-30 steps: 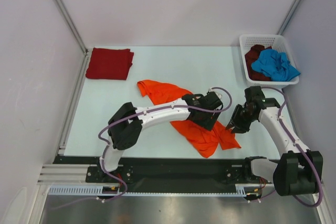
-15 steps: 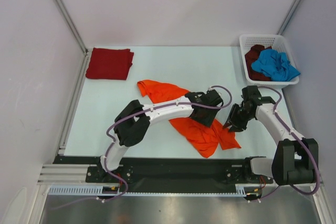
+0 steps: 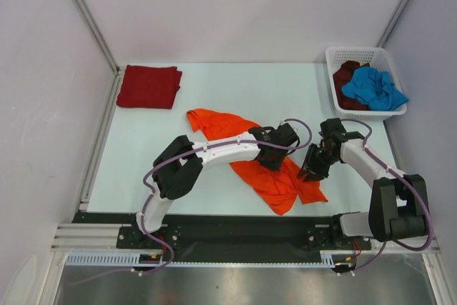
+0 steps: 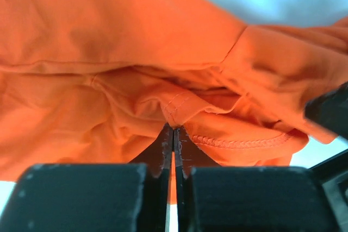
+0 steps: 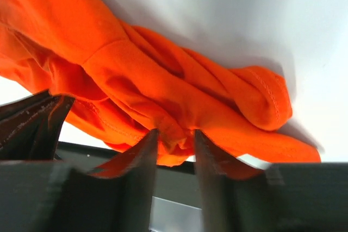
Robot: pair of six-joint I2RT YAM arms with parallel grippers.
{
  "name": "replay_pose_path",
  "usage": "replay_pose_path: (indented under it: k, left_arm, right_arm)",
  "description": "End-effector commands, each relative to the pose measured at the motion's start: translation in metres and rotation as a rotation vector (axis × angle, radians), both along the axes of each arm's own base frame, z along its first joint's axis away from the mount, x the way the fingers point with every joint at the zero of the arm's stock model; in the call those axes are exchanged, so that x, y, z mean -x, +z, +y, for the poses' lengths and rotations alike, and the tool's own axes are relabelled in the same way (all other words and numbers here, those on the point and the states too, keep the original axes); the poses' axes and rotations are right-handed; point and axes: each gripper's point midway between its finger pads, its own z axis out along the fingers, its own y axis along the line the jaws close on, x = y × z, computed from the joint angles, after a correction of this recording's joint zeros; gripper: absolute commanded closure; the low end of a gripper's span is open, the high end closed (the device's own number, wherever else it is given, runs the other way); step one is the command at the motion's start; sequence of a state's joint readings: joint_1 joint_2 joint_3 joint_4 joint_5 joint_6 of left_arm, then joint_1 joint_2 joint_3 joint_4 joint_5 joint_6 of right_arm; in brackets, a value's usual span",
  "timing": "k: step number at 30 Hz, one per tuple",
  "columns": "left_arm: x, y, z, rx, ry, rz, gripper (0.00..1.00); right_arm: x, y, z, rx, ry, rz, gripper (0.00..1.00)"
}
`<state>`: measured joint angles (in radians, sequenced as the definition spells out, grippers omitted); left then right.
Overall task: Fold and stack the t-shirts
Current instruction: Flatten the tshirt out
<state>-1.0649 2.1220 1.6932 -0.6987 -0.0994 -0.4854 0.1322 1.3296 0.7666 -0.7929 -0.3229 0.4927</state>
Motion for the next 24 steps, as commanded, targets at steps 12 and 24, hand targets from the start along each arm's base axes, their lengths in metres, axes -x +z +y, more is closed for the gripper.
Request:
replay_pose_path:
  k: [12,24]
  left_arm:
    - [-0.02,0.142,0.071,0.115,0.067,-0.33,1.0]
    - [0.013,0.382,0.235,0.448,0.357,-0.772,1.0]
  right_arm:
    - [-0.063,0.053,-0.016,0.137,0.006,-0.262,1.0]
    - [-0.139,0.325,0.016,0.03,-0.016,-1.057,1.0]
